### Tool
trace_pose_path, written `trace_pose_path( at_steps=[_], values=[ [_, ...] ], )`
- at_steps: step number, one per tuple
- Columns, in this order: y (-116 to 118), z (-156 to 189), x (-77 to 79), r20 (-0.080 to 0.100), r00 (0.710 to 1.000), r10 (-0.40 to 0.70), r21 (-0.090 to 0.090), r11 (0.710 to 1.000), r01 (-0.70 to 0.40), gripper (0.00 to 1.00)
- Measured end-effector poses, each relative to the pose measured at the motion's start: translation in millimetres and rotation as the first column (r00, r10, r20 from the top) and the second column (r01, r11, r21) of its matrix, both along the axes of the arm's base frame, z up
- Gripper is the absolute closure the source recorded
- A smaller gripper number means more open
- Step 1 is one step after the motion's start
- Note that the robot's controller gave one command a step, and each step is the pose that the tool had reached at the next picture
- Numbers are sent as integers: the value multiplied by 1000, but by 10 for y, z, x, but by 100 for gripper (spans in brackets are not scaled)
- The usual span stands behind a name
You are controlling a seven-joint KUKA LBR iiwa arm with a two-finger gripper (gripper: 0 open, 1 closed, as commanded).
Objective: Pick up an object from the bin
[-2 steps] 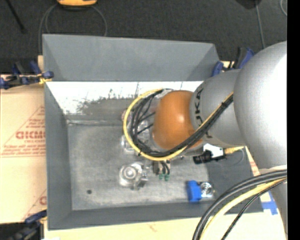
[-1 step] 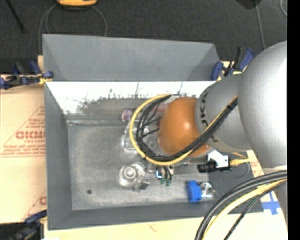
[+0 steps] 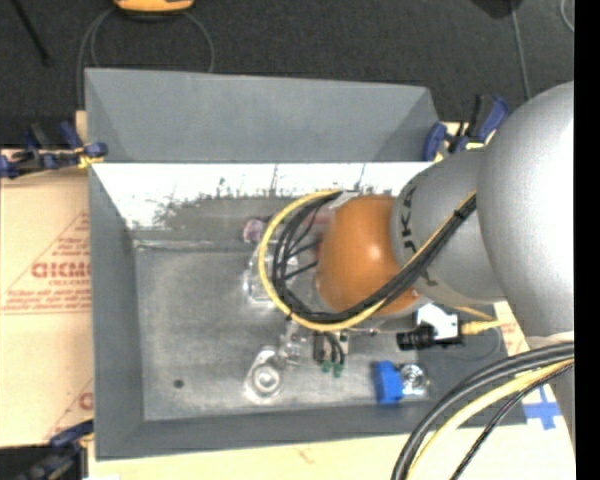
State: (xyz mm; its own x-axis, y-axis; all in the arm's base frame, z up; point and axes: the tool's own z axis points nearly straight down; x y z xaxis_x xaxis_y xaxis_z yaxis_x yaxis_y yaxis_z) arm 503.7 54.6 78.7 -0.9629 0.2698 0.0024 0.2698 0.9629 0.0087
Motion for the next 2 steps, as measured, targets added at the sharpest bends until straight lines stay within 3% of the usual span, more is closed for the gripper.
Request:
trace_pose_path(
  at_steps=[2],
  values=[
    [-4,650,29,6,1000,7,-8,1000,-7,100]
  ],
)
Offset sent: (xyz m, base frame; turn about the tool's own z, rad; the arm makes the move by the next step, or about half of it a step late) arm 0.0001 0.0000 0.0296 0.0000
